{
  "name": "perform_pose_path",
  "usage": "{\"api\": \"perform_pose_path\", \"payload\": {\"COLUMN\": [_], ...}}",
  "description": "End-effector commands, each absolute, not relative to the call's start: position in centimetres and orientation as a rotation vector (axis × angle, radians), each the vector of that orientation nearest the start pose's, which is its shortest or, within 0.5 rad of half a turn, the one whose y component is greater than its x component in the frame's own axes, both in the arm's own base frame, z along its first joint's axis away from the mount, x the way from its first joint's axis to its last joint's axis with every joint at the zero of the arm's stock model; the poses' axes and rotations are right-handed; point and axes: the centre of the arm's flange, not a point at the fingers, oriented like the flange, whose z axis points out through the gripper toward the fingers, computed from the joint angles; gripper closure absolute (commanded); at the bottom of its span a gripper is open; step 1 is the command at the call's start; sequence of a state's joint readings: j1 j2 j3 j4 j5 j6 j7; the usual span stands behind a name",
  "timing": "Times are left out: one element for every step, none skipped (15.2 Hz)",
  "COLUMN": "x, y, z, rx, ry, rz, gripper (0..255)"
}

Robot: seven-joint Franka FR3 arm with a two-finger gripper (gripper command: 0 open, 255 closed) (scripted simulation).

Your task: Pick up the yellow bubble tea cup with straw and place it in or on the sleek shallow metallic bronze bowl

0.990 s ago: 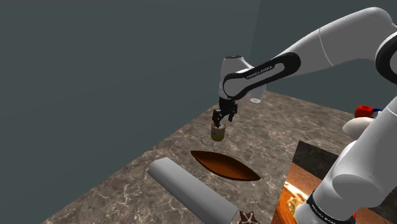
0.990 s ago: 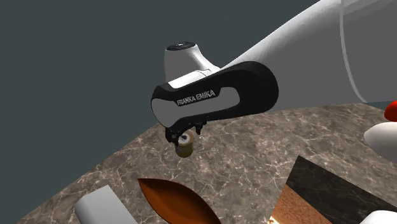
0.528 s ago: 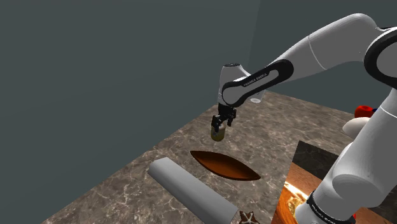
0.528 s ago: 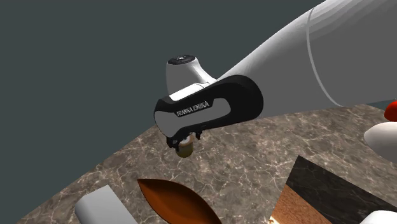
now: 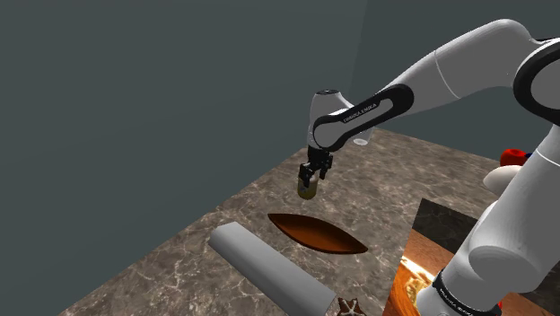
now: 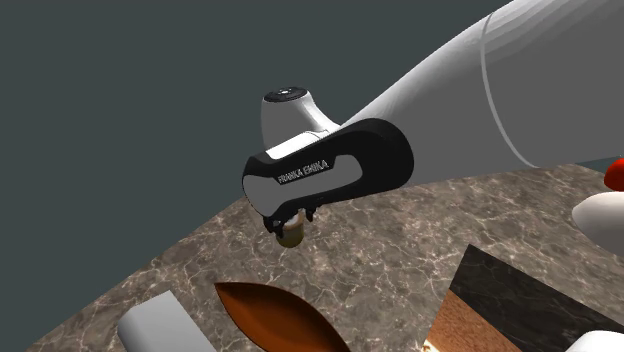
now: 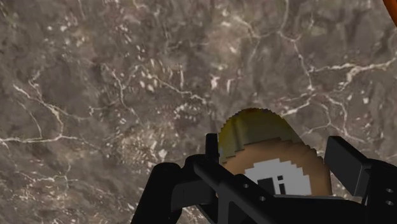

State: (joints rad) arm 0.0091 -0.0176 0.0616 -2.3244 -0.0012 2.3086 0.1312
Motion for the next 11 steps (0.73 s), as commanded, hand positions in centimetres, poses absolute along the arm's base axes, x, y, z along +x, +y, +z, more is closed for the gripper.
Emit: {"api": "perform_pose_path", "payload": {"x": [50.4,50.4,50.4,50.4,50.4,50.4,50.4,50.4,50.4,50.4,50.4], "y": [3.6,3.6,3.6,3.6,3.6,3.6,3.6,3.6,3.6,3.6,3.6], "z": [34.6,34.6,34.6,34.6,34.6,34.6,34.6,34.6,35.1,35.7,36.2], "rx": [-3.142,-3.142,-3.142,-3.142,-3.142,-3.142,-3.142,-3.142,-3.142,-3.142,-3.142], "ry": [0.094,0.094,0.094,0.094,0.094,0.094,0.094,0.094,0.094,0.094,0.094], "rz": [0.0,-0.001,-0.001,0.0,0.0,-0.001,-0.001,-0.001,-0.001,-0.001,-0.001], "gripper": [255,255,255,255,255,255,255,255,255,255,255]}}
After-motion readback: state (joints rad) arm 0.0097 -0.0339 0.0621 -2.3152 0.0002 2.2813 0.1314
